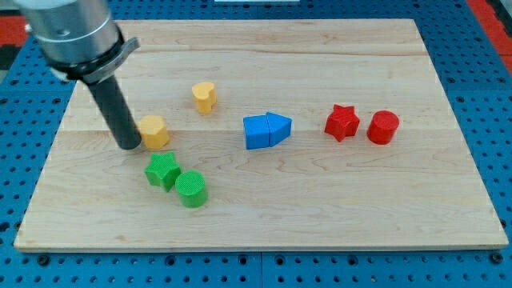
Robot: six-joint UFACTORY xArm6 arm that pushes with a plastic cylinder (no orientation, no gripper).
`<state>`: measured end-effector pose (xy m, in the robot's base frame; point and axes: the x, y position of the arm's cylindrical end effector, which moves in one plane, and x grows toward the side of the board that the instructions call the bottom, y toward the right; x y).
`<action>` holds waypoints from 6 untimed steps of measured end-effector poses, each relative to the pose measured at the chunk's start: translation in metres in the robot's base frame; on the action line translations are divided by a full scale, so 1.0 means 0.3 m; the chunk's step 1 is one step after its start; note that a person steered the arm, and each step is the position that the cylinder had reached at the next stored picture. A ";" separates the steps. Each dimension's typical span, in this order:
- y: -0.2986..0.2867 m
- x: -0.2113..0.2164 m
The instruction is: Place your arm at the top side of the group of blue blocks
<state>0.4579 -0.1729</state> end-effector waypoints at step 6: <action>0.582 -0.607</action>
